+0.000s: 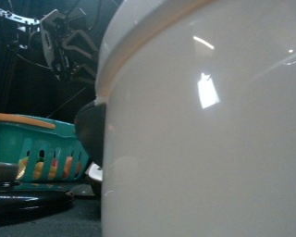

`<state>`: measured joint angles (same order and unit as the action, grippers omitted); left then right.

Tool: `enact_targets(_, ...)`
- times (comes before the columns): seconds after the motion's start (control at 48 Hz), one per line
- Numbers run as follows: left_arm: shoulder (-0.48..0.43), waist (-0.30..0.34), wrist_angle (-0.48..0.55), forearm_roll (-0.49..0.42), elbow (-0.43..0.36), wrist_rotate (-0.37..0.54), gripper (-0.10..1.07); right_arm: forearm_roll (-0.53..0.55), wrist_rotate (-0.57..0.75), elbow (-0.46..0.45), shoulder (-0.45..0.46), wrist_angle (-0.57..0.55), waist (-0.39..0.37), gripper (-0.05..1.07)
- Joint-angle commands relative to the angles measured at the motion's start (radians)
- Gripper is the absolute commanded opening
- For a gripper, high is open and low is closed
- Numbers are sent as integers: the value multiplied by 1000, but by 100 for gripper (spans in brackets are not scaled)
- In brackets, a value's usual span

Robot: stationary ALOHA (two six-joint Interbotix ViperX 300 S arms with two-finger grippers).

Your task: Grab pot

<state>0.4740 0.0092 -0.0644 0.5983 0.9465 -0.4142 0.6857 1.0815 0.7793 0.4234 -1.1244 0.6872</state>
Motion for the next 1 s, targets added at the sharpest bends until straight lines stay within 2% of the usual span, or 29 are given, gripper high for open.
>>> enact_targets(0.0, -32, -43, 72, -34, -48, 0, 93, 6, 0, -15, 31, -23, 12, 95)
enact_targets(0.167, -172, -130, 235, -44, -155, 3, 93, 6, 2, 0, 57, -38, 12, 95)
enact_targets(0.354, -345, -172, 334, -48, -296, 2, 93, 28, 2, 5, 91, -41, 12, 95)
enact_targets(0.521, -453, -210, 387, -48, -408, 2, 93, 120, 3, 21, 141, -26, 15, 94)
enact_targets(0.667, -532, -239, 407, -44, -483, 3, 93, 241, 17, 40, 221, 14, 9, 94)
enact_targets(0.833, -583, -250, 394, -44, -535, 5, 93, 380, 178, 103, 344, 28, 8, 94)
enact_targets(0.979, -609, -268, 383, -20, -566, 12, 93, 471, 354, 176, 408, 37, 5, 94)
